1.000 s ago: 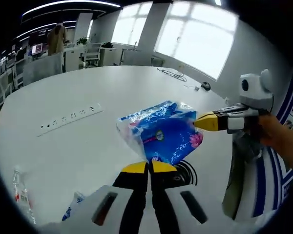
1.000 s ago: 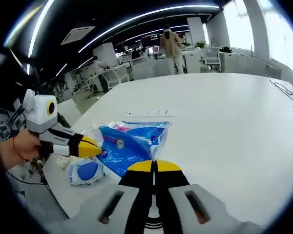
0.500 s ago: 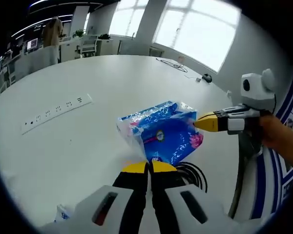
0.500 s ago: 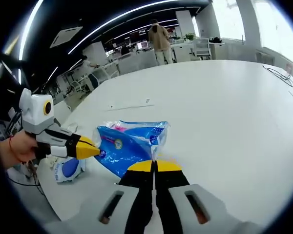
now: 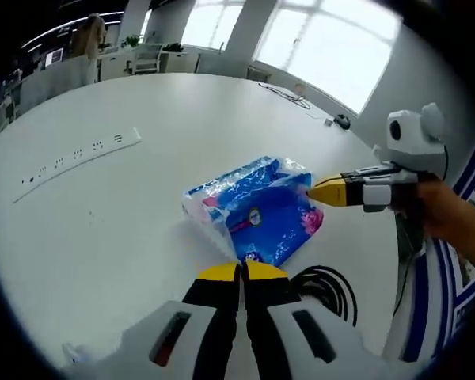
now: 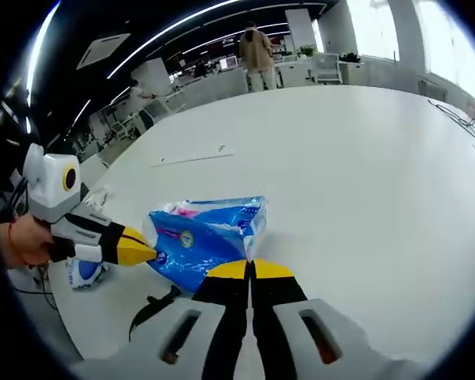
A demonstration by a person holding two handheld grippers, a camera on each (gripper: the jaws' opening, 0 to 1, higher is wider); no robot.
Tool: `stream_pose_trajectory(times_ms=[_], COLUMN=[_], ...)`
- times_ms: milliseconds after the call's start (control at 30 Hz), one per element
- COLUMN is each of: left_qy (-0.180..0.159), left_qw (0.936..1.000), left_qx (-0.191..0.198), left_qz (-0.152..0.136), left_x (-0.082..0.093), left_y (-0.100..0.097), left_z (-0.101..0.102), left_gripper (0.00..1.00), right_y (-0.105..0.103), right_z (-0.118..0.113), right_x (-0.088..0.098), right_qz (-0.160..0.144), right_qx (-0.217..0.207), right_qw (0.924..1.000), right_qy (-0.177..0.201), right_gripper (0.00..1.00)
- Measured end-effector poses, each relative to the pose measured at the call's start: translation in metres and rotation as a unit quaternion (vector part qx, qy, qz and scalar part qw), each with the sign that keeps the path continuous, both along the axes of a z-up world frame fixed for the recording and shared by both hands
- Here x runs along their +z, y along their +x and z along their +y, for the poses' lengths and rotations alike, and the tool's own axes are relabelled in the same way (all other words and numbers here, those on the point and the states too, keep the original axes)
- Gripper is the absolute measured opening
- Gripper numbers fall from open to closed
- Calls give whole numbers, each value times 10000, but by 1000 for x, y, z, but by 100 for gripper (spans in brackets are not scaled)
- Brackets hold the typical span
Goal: Arrange the tabletop items into an orderly group along one side of the table until the central work area is clear of visible clutter.
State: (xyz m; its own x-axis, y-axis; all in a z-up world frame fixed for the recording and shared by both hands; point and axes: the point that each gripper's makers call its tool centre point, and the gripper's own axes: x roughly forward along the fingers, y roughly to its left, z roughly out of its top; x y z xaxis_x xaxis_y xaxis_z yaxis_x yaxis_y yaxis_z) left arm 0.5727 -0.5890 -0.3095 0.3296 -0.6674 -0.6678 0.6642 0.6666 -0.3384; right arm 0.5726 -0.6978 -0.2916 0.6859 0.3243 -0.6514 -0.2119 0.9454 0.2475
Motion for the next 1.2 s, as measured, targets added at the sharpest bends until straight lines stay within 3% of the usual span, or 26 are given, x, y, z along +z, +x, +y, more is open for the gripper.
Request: stream_pose_trajectory(times_ms=[533, 1200], left_qy=[29, 93], left_qw=[9999, 9996], left_qx=[-22, -57], left_qz=[159, 258], left_x=[-20, -32], left_y=[0, -3], left_z=[-4, -4], left_gripper=[0, 0], right_y=[1, -1], right_z=[-5, -8], right_x=[-20, -37], right_qz=[175, 304], right_qx=[-3, -3], right_qw=[9998, 9995], right_qy=[-32, -44], right_gripper=[0, 0])
